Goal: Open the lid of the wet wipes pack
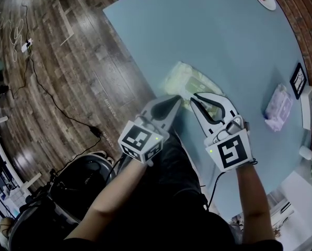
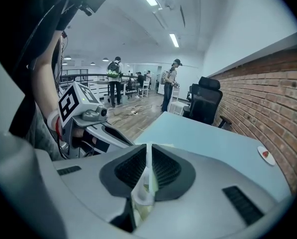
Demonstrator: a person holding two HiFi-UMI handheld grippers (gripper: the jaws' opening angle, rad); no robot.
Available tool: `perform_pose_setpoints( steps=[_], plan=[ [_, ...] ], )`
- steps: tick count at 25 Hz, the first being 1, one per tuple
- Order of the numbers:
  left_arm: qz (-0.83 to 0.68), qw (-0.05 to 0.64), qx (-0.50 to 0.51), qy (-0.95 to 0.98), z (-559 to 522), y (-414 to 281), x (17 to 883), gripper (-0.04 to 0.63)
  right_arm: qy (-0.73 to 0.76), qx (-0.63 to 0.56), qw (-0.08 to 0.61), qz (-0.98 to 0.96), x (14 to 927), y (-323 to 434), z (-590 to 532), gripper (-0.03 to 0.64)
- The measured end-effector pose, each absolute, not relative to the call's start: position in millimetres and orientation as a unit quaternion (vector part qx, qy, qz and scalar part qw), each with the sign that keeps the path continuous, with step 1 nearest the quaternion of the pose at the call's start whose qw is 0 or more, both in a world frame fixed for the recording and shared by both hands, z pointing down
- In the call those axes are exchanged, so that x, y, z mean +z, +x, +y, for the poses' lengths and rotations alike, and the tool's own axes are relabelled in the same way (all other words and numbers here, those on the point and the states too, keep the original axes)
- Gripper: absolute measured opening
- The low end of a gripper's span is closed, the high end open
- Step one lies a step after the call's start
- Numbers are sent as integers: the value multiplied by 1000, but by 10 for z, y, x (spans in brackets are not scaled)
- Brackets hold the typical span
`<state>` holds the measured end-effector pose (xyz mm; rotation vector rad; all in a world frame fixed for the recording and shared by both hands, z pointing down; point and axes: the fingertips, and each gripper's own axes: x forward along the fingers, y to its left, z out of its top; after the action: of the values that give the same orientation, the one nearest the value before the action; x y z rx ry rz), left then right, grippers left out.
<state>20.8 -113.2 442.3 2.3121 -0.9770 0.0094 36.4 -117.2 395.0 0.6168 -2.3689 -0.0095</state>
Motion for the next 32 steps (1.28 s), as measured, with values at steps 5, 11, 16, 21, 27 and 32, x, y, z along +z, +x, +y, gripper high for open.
perform_pose_setpoints(
  steps=[5,11,16,21,27,32],
  plan=[
    [-370,313,8,875,-1129,219,4430,14,245,7,326,-913,3913,381,-1205,49],
    [-369,316,10,874,-1132,217,4438,14,259,29,302,-917,3849,407,-1279,46],
    [-368,317,14,874,-1140,213,4438,14,271,42,286,-918,3790,432,-1372,43],
    [-362,317,21,876,-1128,217,4435,14,277,41,285,-917,3766,461,-1417,41],
    [-360,318,28,877,-1132,228,4434,14,288,50,268,-918,3736,506,-1490,38],
    [-359,318,32,877,-1136,225,4435,14,304,60,258,-915,3726,562,-1571,37]
  ],
)
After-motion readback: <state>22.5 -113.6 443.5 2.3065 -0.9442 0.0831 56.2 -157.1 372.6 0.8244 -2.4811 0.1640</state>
